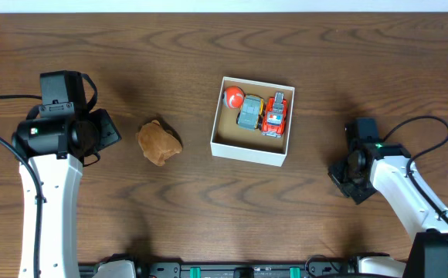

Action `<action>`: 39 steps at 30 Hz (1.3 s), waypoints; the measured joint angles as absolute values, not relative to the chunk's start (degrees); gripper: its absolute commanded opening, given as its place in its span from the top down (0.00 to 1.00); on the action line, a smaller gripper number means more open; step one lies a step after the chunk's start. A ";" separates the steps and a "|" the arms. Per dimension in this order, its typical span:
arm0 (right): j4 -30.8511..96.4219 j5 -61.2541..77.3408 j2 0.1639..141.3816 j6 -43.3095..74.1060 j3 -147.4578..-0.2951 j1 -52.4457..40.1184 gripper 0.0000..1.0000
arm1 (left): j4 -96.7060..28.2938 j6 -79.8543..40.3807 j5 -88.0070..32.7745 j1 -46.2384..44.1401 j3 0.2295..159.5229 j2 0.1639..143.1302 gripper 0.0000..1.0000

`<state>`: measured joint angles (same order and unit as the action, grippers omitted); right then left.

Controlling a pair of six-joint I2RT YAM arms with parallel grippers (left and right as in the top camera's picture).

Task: Pack container
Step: 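Lower the right gripper onto the puzzle cube and close on it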

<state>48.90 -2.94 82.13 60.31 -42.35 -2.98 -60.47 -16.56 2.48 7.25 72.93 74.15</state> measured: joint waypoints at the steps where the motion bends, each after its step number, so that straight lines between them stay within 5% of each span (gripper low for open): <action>1: 49.36 -3.46 82.13 59.79 -42.37 -2.98 0.93 | -60.45 -16.56 2.46 7.25 72.93 74.15 0.42; 14: 51.27 -6.76 82.13 55.68 -42.70 -2.98 0.89 | -60.45 -16.56 2.09 7.25 72.93 74.15 0.42; 17: 51.62 -7.31 82.13 55.09 -42.72 -2.96 0.78 | -60.45 -16.56 2.09 7.25 72.93 74.15 0.42; 19: 51.48 -7.66 82.13 54.96 -42.72 -2.96 0.59 | -60.42 -16.56 2.09 7.25 72.93 74.15 0.42; 39: 45.43 -13.74 82.13 57.91 -42.81 -2.46 0.32 | -60.42 -16.56 2.09 7.25 72.93 74.15 0.43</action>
<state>45.43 -13.74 82.13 57.91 -42.81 -2.46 -60.42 -16.56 2.09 7.25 72.93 74.15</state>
